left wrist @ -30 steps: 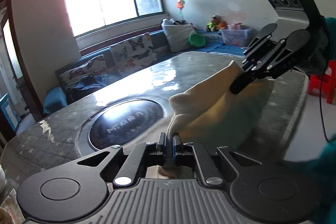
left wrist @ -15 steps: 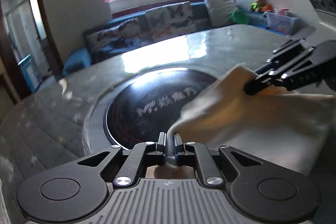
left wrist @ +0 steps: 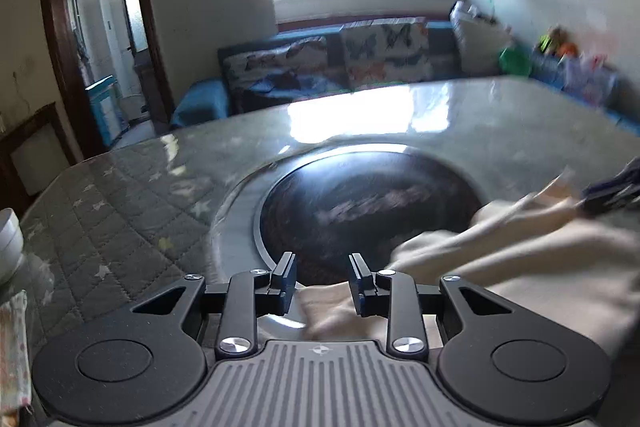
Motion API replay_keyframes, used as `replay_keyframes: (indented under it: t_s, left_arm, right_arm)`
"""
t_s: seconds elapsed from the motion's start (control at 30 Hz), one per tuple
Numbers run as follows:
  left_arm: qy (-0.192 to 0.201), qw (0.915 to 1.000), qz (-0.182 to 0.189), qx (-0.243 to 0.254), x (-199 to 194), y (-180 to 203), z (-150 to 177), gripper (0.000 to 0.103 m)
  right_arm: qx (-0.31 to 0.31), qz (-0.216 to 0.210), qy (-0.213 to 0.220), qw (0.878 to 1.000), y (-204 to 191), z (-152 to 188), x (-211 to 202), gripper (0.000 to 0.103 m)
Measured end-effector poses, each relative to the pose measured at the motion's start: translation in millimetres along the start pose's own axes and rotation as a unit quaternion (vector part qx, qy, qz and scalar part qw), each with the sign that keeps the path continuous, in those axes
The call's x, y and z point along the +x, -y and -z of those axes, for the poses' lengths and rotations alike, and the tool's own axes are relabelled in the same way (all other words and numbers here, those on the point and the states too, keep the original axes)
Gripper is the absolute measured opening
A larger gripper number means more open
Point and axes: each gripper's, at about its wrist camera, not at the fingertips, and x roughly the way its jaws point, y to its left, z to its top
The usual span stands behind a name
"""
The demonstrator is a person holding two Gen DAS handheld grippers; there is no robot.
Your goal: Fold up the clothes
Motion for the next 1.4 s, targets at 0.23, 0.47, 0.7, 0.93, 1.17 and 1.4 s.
replay_keyframes:
  t_s: [0.23, 0.47, 0.7, 0.93, 1.17, 1.4]
  left_arm:
    - [0.003, 0.9958, 0.09, 0.017, -41.0, 49.2, 13.3, 0.032]
    - [-0.015, 0.9934, 0.109, 0.035, -38.4, 75.1, 30.9, 0.037]
    - [-0.026, 0.9937, 0.106, 0.028, -34.6, 71.5, 36.1, 0.042]
    - [-0.023, 0.9945, 0.102, 0.005, -38.1, 59.4, 34.1, 0.046]
    - [-0.016, 0.9986, 0.022, -0.045, -29.7, 15.4, 15.6, 0.047]
    - [-0.049, 0.9963, 0.0, -0.07, -7.2, -4.3, 22.6, 0.027]
  right_arm:
    - [-0.002, 0.002, -0.005, 1.0, -4.7, 6.1, 15.8, 0.024]
    - [-0.014, 0.013, -0.003, 1.0, -6.4, 7.0, 16.6, 0.028]
    - [-0.069, 0.049, 0.028, 0.996, -23.8, 2.5, 5.7, 0.006]
    - [-0.064, 0.066, 0.004, 0.996, -17.8, 5.2, 23.7, 0.011]
    - [-0.05, 0.022, 0.02, 0.998, -23.0, -18.2, 10.4, 0.027]
    - [-0.045, -0.024, 0.005, 0.999, -39.4, -42.0, 39.6, 0.032]
